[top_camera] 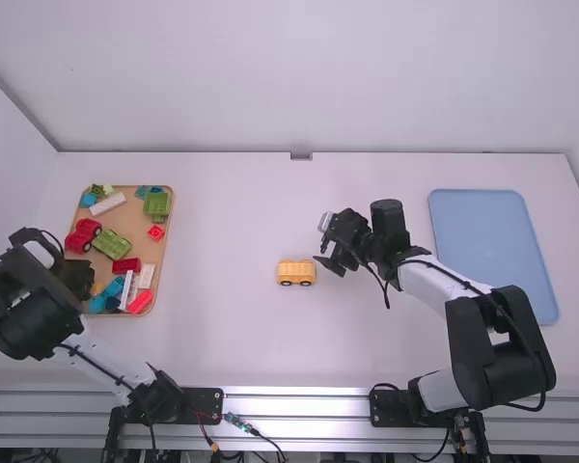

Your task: Assemble lego blocks to make yellow taxi

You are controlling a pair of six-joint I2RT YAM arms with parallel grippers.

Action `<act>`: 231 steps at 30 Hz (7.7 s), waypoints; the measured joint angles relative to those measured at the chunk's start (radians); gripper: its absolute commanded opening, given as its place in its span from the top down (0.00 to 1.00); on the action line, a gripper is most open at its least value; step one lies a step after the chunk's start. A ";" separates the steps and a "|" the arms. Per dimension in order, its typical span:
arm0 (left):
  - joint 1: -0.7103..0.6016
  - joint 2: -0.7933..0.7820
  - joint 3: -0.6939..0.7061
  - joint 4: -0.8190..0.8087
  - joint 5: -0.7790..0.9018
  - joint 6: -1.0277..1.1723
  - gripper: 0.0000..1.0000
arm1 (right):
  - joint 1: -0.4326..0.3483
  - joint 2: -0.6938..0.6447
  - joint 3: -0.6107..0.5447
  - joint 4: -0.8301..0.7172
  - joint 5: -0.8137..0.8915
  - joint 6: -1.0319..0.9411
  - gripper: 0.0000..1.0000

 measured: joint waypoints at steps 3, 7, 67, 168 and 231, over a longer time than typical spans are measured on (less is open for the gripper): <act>0.000 0.000 0.001 0.003 0.005 0.000 0.70 | 0.000 0.000 0.000 0.000 0.000 0.000 0.01; 0.000 0.000 0.001 0.003 0.007 -0.012 0.64 | 0.000 0.000 0.000 0.000 0.000 -0.002 0.01; -0.020 0.007 0.034 0.010 0.070 0.274 0.35 | 0.008 0.000 0.000 -0.004 0.000 -0.005 0.01; -0.894 -0.298 0.101 -0.290 0.215 0.906 0.98 | -0.057 0.000 0.000 0.050 0.076 0.105 0.01; -1.091 -0.179 -0.172 0.022 0.298 1.853 0.98 | -0.201 0.158 0.000 -0.155 -0.413 -0.291 0.01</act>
